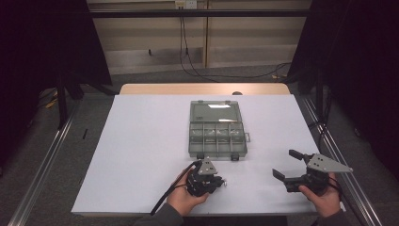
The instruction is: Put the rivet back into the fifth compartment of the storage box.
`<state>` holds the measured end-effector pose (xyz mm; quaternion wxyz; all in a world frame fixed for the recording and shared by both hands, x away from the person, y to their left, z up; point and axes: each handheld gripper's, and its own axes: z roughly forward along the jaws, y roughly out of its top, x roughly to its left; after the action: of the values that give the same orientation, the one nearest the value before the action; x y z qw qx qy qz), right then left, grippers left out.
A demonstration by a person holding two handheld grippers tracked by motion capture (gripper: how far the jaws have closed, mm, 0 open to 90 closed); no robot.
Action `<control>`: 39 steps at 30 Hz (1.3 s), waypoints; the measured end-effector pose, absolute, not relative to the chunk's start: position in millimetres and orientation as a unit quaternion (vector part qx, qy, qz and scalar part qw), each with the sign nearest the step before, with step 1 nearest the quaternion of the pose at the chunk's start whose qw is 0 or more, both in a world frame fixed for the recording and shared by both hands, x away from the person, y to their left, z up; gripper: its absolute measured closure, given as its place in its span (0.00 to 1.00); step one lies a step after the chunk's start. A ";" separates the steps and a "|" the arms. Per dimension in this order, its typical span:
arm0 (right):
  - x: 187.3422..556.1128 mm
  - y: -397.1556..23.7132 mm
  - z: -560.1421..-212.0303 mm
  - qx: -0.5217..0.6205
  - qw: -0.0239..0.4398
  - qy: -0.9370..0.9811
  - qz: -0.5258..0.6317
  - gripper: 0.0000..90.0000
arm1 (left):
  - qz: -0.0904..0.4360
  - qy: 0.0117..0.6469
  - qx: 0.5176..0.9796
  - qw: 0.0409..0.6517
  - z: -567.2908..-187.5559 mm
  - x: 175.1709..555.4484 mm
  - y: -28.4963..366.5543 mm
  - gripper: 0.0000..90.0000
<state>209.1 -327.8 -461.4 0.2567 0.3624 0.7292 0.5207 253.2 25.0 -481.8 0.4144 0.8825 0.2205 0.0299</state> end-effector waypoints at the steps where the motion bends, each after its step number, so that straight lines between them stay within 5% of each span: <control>1: 209.2 -328.0 -461.3 0.361 0.258 0.729 0.521 0.03 | 0.032 0.221 0.884 0.412 -479.9 253.5 26.3 0.92; 26: 208.6 -328.7 -460.9 0.363 0.257 0.729 0.521 0.03 | 0.058 0.290 0.817 0.496 -443.6 275.5 55.5 0.93; 39: 208.2 -328.3 -461.3 0.361 0.258 0.728 0.522 0.03 | 0.119 0.343 0.786 0.500 -434.9 301.2 70.9 0.93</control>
<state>208.2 -328.3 -461.3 0.2580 0.3611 0.7285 0.5219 301.2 70.9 -434.9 0.5001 0.7861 0.3433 0.1186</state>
